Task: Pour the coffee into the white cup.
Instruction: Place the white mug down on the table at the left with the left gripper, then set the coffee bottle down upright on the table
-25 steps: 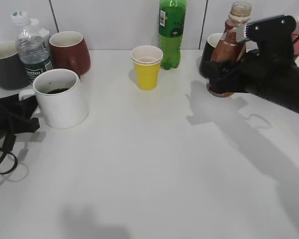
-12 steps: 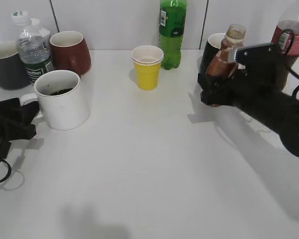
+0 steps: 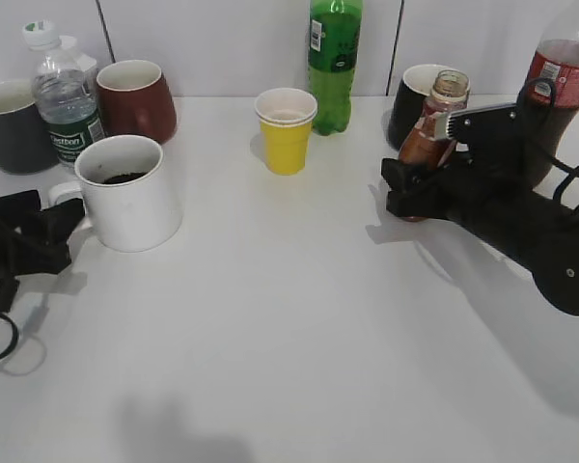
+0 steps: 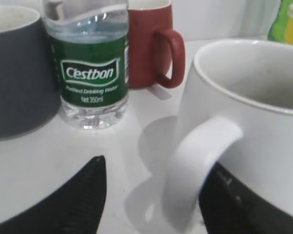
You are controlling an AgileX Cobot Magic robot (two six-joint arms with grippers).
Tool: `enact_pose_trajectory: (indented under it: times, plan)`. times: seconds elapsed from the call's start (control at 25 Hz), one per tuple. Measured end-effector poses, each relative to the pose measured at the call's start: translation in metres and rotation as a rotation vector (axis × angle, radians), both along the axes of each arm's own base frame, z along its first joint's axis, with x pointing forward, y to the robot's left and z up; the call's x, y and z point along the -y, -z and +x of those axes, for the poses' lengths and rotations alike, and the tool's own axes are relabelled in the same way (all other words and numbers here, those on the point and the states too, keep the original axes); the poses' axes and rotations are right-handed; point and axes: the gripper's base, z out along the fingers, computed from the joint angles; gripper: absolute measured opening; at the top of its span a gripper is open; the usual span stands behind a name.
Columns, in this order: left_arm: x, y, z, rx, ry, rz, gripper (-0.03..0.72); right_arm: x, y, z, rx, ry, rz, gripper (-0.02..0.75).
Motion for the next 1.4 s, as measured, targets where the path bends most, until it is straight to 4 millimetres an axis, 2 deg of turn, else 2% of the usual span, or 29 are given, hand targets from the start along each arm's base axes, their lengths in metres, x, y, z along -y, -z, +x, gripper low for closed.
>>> enact_pose_trajectory:
  times: [0.32, 0.52, 0.76, 0.88, 1.04, 1.2, 1.4]
  plan:
    - [0.0, -0.007, -0.009, 0.008, 0.012, -0.014, 0.458, 0.0, 0.001, 0.0, 0.008, -0.008, -0.032, 0.527]
    - [-0.001, -0.009, -0.023, -0.004, 0.015, -0.016, 0.459, 0.0, 0.001, 0.001, 0.003, -0.01, -0.043, 0.527]
    - [-0.001, -0.02, -0.032, 0.031, 0.028, -0.033, 0.459, 0.0, 0.002, 0.001, -0.001, -0.011, -0.048, 0.528]
    - [0.0, -0.03, -0.034, 0.072, 0.036, -0.049, 0.459, 0.0, 0.003, 0.0, -0.015, -0.012, -0.055, 0.58]
    - [0.001, -0.044, -0.037, 0.127, 0.048, -0.07, 0.459, 0.002, 0.01, -0.005, -0.07, -0.013, -0.077, 0.649]
    - [0.0, -0.051, -0.04, 0.124, 0.041, -0.087, 0.459, 0.006, 0.012, -0.015, -0.096, -0.013, -0.087, 0.655]
    - [-0.001, -0.053, -0.043, 0.065, 0.02, -0.121, 0.459, 0.012, 0.003, -0.03, -0.128, -0.013, -0.101, 0.655]
